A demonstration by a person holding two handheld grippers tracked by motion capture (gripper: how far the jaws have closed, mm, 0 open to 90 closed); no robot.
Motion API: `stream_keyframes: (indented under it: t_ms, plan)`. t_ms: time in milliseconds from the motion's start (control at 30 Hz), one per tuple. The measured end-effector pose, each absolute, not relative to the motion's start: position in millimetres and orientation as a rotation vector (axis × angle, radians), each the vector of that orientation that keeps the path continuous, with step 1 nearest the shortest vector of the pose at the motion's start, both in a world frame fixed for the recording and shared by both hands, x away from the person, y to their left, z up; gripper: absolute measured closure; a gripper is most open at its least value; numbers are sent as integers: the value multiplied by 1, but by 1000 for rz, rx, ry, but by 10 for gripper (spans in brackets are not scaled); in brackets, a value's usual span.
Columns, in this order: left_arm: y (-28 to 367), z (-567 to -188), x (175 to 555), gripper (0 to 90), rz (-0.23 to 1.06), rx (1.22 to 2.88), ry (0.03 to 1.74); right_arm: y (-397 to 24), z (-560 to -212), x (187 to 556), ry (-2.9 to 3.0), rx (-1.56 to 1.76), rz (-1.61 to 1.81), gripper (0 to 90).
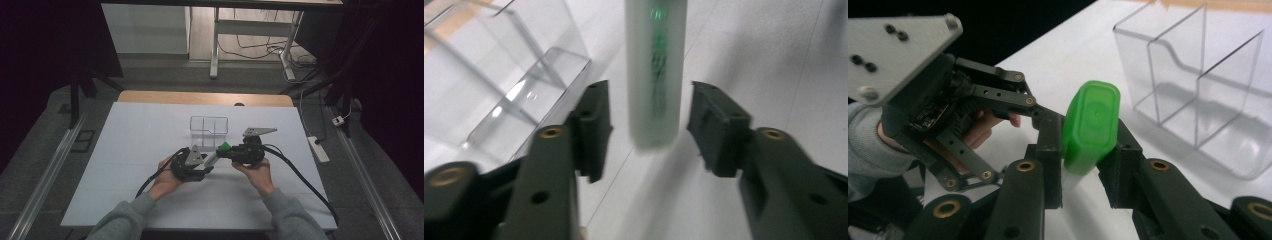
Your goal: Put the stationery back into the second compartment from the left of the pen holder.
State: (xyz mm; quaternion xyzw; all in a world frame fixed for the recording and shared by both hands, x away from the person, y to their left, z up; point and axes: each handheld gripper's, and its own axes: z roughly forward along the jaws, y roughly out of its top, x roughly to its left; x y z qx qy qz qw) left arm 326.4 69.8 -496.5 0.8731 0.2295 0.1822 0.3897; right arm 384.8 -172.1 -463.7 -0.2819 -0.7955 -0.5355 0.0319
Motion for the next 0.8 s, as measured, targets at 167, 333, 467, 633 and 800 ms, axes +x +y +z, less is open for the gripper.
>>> stream_keyframes:
  t_ms: [167,333,467,633,800]
  plan:
    - [94,-496,319,377,437,2190,671,-177,-453,387,-2480,-883,-1700,739]
    - [119,-494,308,336,429,2178,726,-177,-444,393,-2499,-887,-1739,740]
    - [145,-497,296,331,448,2171,782,-178,-431,398,-2502,-886,-1789,740]
    - [173,-501,284,317,448,2163,843,-178,-419,412,-2490,-927,-1836,740]
    - [200,-506,274,317,443,2127,916,-177,-412,429,-2467,-981,-1870,740]
